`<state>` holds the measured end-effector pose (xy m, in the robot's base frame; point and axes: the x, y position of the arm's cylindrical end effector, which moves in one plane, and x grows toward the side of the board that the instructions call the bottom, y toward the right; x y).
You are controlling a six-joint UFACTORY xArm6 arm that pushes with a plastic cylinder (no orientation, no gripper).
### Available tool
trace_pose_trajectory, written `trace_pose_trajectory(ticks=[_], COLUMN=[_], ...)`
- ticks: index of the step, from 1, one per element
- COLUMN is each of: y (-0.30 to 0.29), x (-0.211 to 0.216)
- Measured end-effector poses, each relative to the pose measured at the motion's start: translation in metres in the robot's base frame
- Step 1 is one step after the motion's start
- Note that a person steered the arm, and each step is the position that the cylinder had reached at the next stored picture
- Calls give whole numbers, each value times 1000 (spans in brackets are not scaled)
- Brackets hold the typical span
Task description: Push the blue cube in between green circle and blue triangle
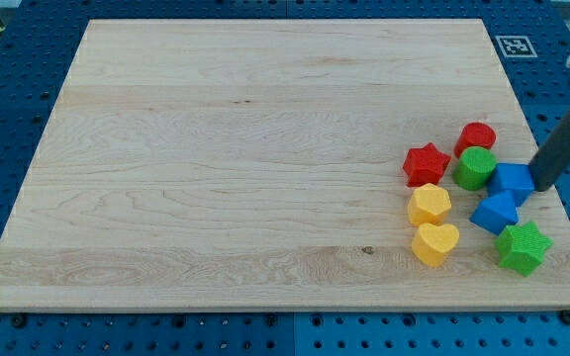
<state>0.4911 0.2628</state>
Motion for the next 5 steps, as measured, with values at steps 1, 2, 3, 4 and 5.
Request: trace_pose_trajectory(ticks=[1,2,3,4,5], y=[-33,-41,-49,-82,-107], x=[0,0,-12,-20,-28])
